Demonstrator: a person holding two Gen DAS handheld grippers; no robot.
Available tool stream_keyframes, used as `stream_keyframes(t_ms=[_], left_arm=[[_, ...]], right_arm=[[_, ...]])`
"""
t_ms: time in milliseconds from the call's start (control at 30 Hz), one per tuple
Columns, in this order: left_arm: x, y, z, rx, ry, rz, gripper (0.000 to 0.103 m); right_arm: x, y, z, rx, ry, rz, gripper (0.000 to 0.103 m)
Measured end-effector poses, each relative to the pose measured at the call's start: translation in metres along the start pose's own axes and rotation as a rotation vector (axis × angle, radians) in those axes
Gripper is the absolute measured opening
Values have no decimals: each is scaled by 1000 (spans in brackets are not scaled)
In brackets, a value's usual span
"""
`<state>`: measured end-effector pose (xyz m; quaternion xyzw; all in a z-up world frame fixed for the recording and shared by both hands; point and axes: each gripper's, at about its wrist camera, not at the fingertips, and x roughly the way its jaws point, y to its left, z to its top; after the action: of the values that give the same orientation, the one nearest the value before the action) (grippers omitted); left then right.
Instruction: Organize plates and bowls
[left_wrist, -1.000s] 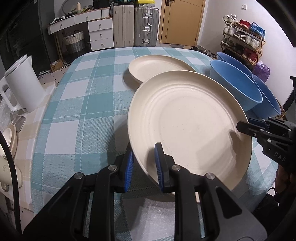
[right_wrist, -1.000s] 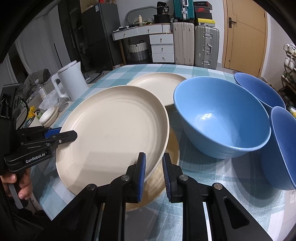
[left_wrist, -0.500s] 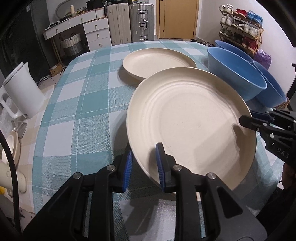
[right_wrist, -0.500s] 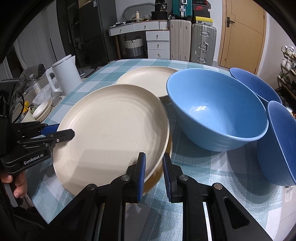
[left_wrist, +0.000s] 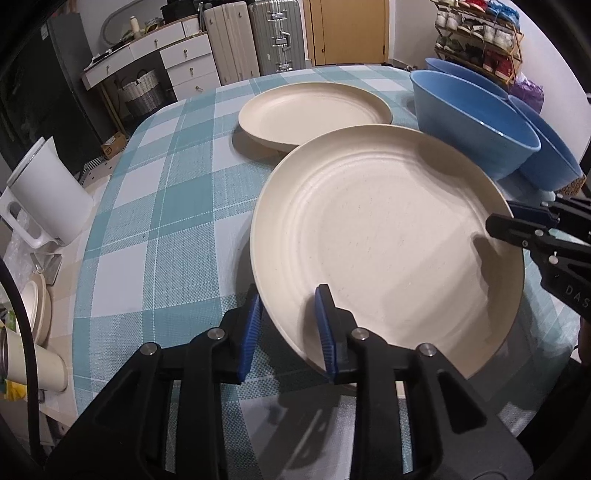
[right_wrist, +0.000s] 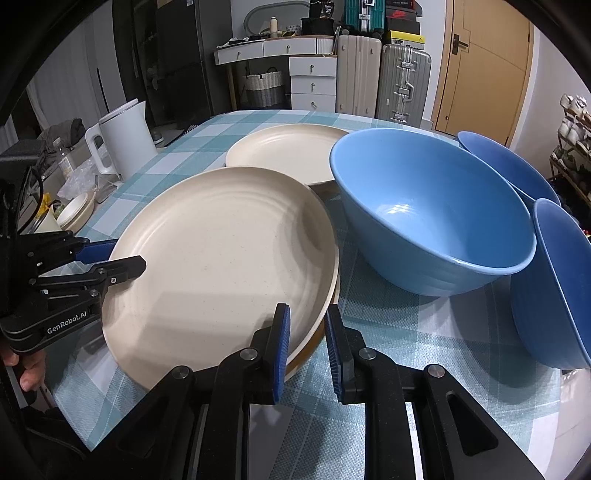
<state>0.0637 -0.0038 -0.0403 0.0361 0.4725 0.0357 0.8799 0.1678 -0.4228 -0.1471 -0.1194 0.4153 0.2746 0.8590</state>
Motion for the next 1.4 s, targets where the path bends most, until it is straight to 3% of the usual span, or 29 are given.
stream_keyframes(t_ms=[400, 567, 700, 733, 800, 867, 1033, 1167, 1233, 1400], left_arm=[[4, 1, -1, -5, 5, -9, 27], [8, 6, -1, -40, 25, -63, 37], [9, 8, -1, -73, 40, -99, 42], [8, 10, -1, -81, 34, -103, 49], [4, 13, 1, -102, 21, -106, 63], [-3, 19, 3, -127, 0, -113, 79], [-15, 31, 13, -183, -26, -140, 81], [-24, 36, 22, -198, -45, -135, 91], [-30, 37, 26, -199, -62, -130, 102], [-42, 40, 38, -204, -98, -123, 102]], right_arm=[[5, -1, -2, -6, 3, -24, 22], [8, 2, -2, -14, 12, -23, 24], [8, 2, -1, -13, 17, 0, 32], [7, 2, -1, -11, 17, 3, 35], [3, 1, 1, 3, 9, 13, 51], [-2, -1, 1, 12, -4, 27, 57], [-18, -1, 6, 12, -45, 45, 81], [-32, 2, 13, 5, -81, 69, 90], [-39, 4, 18, -9, -100, 54, 94], [-55, 2, 35, -25, -136, 77, 98]])
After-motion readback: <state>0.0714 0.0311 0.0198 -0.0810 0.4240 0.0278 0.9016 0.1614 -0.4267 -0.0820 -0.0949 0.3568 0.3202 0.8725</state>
